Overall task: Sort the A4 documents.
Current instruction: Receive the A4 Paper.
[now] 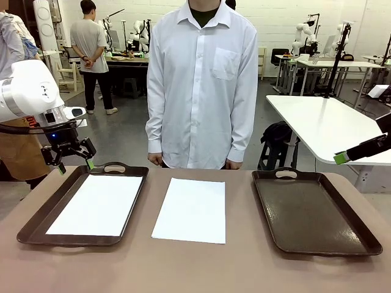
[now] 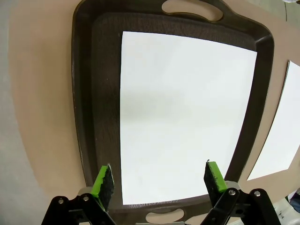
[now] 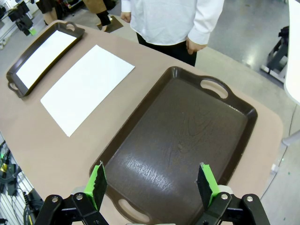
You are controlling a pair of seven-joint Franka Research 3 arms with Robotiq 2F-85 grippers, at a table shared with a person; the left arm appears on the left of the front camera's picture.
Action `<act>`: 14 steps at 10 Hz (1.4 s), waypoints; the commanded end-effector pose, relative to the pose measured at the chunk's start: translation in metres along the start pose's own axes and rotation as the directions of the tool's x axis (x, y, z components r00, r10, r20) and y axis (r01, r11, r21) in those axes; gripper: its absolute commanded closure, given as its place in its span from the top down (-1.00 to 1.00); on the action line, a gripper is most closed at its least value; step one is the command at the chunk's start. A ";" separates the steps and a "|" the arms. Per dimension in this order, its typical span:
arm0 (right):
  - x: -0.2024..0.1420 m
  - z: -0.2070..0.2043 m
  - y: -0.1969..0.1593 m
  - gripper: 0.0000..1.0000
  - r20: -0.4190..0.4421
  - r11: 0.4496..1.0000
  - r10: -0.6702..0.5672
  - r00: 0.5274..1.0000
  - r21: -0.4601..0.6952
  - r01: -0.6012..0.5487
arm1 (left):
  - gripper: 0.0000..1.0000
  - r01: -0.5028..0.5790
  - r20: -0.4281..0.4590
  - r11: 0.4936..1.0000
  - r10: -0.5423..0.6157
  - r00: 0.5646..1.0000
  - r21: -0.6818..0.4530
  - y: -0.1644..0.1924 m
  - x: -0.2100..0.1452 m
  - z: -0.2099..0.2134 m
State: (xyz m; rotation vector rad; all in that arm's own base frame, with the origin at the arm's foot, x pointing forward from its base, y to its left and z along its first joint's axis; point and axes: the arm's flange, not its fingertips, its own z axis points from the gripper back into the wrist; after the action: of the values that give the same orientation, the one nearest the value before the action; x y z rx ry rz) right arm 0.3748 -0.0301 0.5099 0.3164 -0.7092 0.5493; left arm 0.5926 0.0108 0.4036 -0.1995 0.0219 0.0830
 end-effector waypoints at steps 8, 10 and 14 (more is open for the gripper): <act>-0.001 -0.003 -0.002 1.00 0.007 1.000 0.002 1.000 0.016 -0.002 | 1.00 0.000 0.000 1.000 0.000 1.000 0.000 0.000 0.000 0.000; -0.001 -0.003 -0.002 1.00 0.007 1.000 0.002 1.000 0.016 -0.002 | 1.00 0.213 -0.030 0.960 -0.211 0.977 0.183 -0.055 0.023 0.013; -0.001 -0.003 -0.002 1.00 0.007 1.000 0.002 1.000 0.016 -0.002 | 1.00 0.399 0.158 0.850 -0.471 0.868 0.344 -0.129 -0.039 0.061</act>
State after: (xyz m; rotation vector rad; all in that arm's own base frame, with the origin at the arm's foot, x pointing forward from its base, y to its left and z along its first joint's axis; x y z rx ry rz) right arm 0.3747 -0.0296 0.5100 0.3156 -0.7087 0.5504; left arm 0.5917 -0.1159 0.4952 0.0914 -0.1663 -0.3466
